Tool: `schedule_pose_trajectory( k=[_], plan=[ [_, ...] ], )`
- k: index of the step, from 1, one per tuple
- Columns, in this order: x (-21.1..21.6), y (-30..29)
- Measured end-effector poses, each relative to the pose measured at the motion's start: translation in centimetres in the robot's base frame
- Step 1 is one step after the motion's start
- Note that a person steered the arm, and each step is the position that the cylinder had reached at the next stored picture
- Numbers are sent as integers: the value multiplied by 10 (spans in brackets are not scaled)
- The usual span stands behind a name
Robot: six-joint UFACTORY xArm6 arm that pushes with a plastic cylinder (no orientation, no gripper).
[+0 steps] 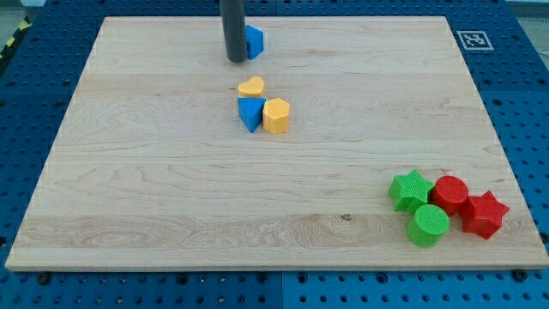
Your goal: Move the triangle and hexagon towards the right side of the board
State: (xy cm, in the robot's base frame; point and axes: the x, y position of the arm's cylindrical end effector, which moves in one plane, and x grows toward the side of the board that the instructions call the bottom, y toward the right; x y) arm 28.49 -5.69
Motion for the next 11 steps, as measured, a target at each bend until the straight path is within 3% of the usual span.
schedule_pose_trajectory(
  k=[2, 3, 5, 6, 7, 9, 11],
  plan=[
    [-40, 34],
    [-25, 14],
    [72, -77],
    [114, -45],
    [117, 8],
    [117, 61],
    [117, 32]
  ],
)
